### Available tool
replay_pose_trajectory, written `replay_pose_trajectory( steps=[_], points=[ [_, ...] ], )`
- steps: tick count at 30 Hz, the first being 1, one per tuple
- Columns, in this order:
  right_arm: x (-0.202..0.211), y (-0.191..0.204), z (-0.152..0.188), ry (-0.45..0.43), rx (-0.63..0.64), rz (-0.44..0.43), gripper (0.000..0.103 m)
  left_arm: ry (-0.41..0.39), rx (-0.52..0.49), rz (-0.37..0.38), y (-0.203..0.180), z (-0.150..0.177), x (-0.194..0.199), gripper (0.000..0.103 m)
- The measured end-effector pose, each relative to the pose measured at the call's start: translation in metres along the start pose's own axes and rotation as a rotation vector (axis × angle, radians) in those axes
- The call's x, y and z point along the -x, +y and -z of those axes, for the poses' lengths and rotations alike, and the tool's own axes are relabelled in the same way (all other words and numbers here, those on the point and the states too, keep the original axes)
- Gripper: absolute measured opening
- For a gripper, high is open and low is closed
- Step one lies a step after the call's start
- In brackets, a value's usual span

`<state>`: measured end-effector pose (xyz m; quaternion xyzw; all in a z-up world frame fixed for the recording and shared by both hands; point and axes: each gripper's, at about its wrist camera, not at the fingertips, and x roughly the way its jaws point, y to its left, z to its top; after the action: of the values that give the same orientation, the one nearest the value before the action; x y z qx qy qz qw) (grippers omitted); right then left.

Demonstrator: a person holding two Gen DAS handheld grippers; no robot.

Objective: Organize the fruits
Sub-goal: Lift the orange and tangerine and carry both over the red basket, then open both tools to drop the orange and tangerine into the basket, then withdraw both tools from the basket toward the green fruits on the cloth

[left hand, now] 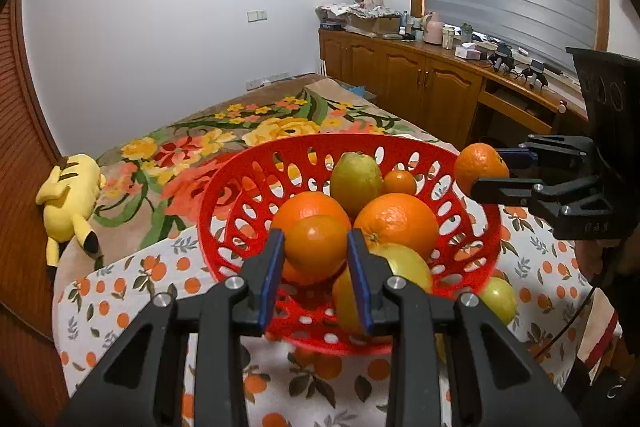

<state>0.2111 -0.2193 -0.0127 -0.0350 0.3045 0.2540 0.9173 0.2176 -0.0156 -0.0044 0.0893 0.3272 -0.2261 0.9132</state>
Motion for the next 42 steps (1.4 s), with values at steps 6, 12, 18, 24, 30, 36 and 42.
replay_pose_trajectory(
  steps=[6,12,18,24,30,36,42],
  points=[
    [-0.014,-0.005,-0.004,0.021,0.000,-0.010,0.047,0.011,0.028,0.013,0.013,-0.005,-0.020,0.030],
    [-0.024,-0.006,-0.003,0.043,0.004,-0.011,0.047,0.022,0.061,0.021,0.026,-0.006,-0.034,0.030],
    [-0.027,-0.006,-0.001,0.051,0.004,-0.010,0.050,0.020,0.070,0.015,0.033,-0.006,-0.039,0.030],
    [-0.025,-0.006,-0.002,0.039,0.006,-0.004,0.055,0.023,0.076,0.014,0.036,-0.005,-0.041,0.030],
    [-0.016,-0.007,0.001,0.029,-0.007,0.006,0.056,0.016,0.102,0.012,0.039,0.000,-0.039,0.037],
    [-0.004,-0.005,0.006,0.020,-0.019,0.018,0.057,0.009,0.111,-0.003,0.036,0.007,-0.032,0.045],
    [0.017,0.000,0.014,-0.005,-0.040,0.025,0.060,-0.012,0.128,-0.005,0.029,0.018,-0.012,0.046]
  ],
)
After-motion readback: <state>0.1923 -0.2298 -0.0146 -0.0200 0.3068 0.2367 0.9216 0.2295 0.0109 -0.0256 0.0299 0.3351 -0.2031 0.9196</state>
